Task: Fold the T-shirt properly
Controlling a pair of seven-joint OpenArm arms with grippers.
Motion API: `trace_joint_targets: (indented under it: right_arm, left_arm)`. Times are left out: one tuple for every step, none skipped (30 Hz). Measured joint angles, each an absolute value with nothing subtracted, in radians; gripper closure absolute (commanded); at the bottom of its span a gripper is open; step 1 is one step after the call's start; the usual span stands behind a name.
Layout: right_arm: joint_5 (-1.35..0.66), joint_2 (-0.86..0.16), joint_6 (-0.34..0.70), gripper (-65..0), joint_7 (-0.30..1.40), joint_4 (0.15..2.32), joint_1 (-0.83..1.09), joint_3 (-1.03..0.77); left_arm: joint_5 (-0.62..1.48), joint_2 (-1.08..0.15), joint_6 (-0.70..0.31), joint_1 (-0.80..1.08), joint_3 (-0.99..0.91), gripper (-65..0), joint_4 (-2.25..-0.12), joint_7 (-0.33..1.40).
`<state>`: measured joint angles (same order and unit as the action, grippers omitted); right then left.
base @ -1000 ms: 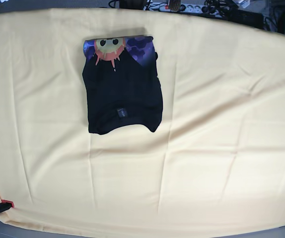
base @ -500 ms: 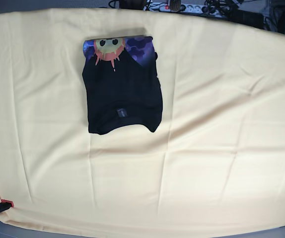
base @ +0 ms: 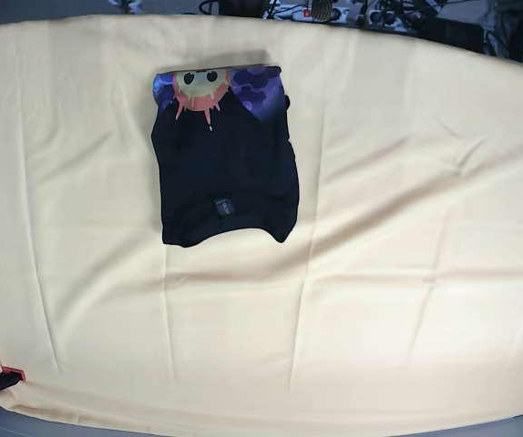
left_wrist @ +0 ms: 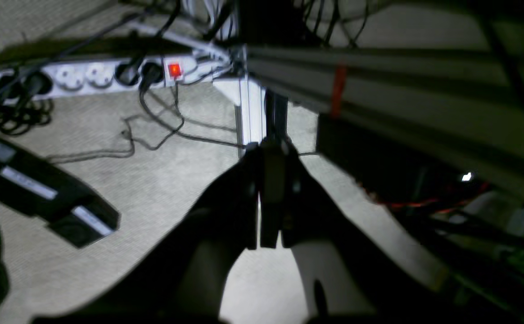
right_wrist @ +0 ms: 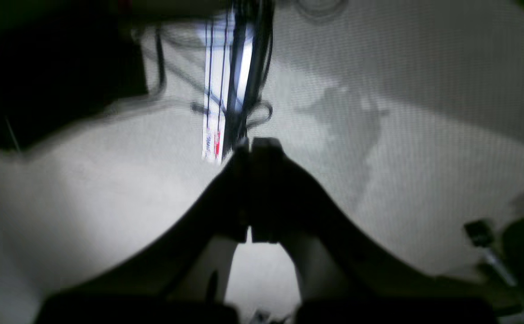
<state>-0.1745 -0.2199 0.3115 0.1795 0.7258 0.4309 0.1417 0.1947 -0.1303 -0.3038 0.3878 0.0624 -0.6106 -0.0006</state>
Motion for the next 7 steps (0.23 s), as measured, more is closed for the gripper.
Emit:
trace_joint_targets:
  right_arm:
    - [-0.175, -0.205, 0.278, 0.0, 0.179, 0.726, 0.429, 0.155]
    - [-0.176, -0.194, 0.259, 0.0, 0.180, 0.726, 0.429, 0.167]
    - [-0.175, -0.183, 0.247, 0.0, 0.181, 0.726, 0.432, 0.181]
    - [-0.175, -0.175, 0.230, 0.0, 0.184, 0.726, 0.438, 0.195]
    - [-0.173, -0.167, 0.216, 0.0, 0.187, 0.724, 0.441, 0.208]
    - [-0.172, -0.164, 0.207, 0.0, 0.187, 0.724, 0.443, 0.222]
    - [-0.175, -0.162, 0.200, 0.0, 0.186, 0.724, 0.443, 0.234]
  left_arm:
    - [0.194, -0.116, -0.268, 0.390, 0.086, 0.0, -0.607, -0.001]
    - [0.194, -0.105, -0.239, 0.393, 0.117, 0.0, -0.607, 0.001]
    - [0.195, -0.095, -0.210, 0.395, 0.150, 0.0, -0.607, -0.001]
    - [0.192, -0.082, -0.179, 0.397, 0.184, 0.0, -0.606, -0.001]
    - [0.194, -0.066, -0.155, 0.399, 0.218, 0.0, -0.604, -0.009]
    - [0.193, -0.052, -0.134, 0.399, 0.250, 0.0, -0.605, -0.028]
    - [0.203, -0.046, -0.120, 0.398, 0.280, 0.0, -0.606, -0.035]
